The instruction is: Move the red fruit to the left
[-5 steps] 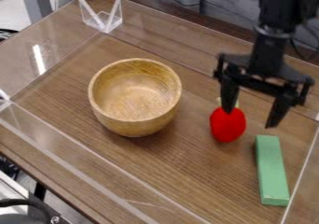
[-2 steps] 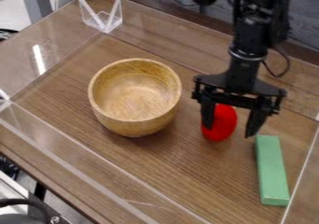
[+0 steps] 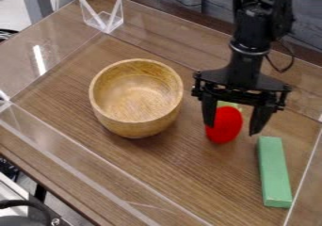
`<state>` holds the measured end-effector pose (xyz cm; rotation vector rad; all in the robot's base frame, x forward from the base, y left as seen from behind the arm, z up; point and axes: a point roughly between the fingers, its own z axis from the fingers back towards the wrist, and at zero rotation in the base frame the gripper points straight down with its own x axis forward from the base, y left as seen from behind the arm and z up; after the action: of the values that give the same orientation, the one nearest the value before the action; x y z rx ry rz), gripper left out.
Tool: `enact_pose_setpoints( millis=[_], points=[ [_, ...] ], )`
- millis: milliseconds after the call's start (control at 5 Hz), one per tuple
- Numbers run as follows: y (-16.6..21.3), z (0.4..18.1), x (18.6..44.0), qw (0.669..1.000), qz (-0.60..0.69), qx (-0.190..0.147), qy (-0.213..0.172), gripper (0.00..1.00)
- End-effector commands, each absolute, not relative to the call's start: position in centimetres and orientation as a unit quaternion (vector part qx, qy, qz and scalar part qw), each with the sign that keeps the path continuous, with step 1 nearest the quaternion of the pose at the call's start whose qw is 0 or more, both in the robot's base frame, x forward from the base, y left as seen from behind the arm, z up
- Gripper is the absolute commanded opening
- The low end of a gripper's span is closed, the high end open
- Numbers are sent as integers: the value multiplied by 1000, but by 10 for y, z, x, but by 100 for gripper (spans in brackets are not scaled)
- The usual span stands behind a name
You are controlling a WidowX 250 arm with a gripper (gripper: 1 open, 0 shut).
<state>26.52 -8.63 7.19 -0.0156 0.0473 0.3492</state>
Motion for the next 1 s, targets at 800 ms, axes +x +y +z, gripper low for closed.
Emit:
enact_pose_setpoints(
  millis=[800],
  points=[
    [-97,84,284,990,144,-3,-6,100]
  ],
)
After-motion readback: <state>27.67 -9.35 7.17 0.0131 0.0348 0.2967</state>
